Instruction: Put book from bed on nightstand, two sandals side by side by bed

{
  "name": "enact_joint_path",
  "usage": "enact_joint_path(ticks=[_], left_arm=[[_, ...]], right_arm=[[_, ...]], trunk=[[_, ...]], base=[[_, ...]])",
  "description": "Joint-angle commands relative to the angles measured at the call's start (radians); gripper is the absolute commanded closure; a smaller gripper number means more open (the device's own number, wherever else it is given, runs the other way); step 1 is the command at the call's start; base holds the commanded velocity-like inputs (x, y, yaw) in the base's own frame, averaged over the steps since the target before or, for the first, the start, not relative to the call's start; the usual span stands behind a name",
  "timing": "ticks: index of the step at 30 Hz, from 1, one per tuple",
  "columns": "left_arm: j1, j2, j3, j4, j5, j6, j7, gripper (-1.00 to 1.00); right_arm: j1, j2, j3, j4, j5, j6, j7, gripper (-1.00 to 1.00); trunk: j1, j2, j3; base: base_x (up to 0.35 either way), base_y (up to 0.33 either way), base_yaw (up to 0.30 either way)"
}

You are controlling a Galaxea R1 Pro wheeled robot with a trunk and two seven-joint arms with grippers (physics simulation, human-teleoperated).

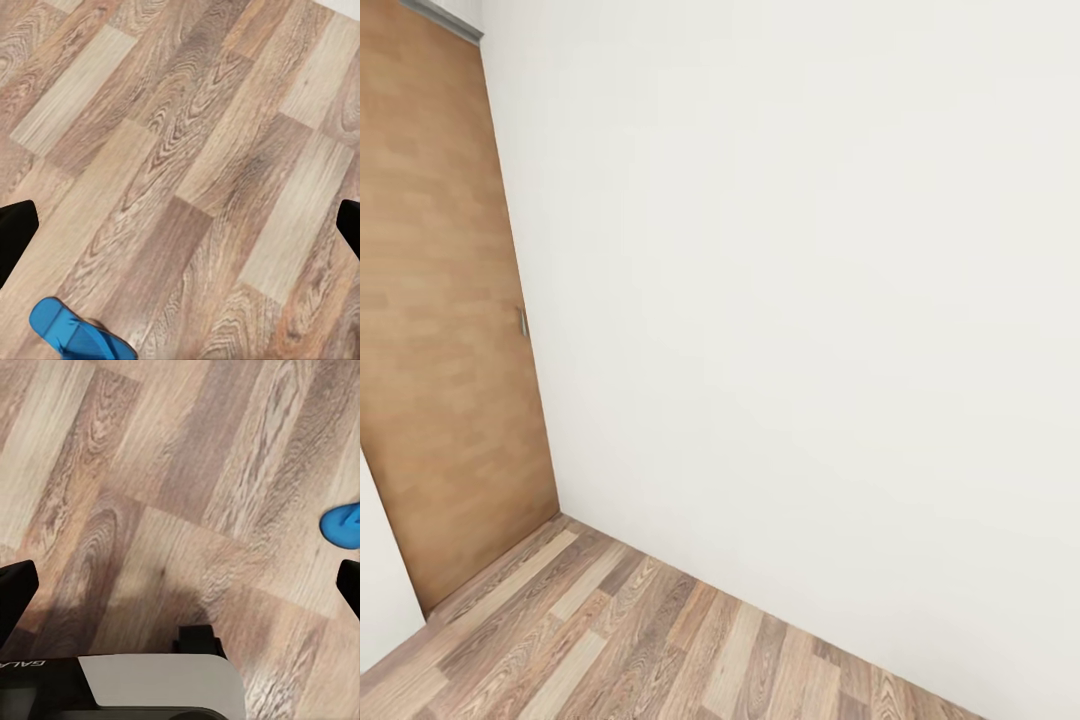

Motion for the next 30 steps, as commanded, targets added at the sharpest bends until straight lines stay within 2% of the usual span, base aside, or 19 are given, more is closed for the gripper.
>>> enact_joint_path(ticks=[1, 23, 30], left_arm=[[0.000, 0.000, 0.001, 0.000, 0.000, -0.002, 0.000, -1.00], [0.000, 0.000, 0.001, 0.000, 0.000, -0.002, 0.000, -1.00], [0.000, 0.000, 0.001, 0.000, 0.000, -0.002, 0.000, -1.00]], right_arm=[[0.000, 0.000, -0.003, 0.000, 0.000, -0.001, 0.000, -1.00], [0.000, 0.000, -0.003, 0.000, -0.001, -0.001, 0.000, -1.00], [0.000, 0.000, -0.003, 0.000, -0.002, -0.001, 0.000, -1.00]], trunk=[[0.000, -0.001, -0.001], [0.000, -0.001, -0.001], [0.000, -0.001, -0.001]], base=[[0.000, 0.000, 0.148], [0.000, 0.000, 0.148], [0.000, 0.000, 0.252]])
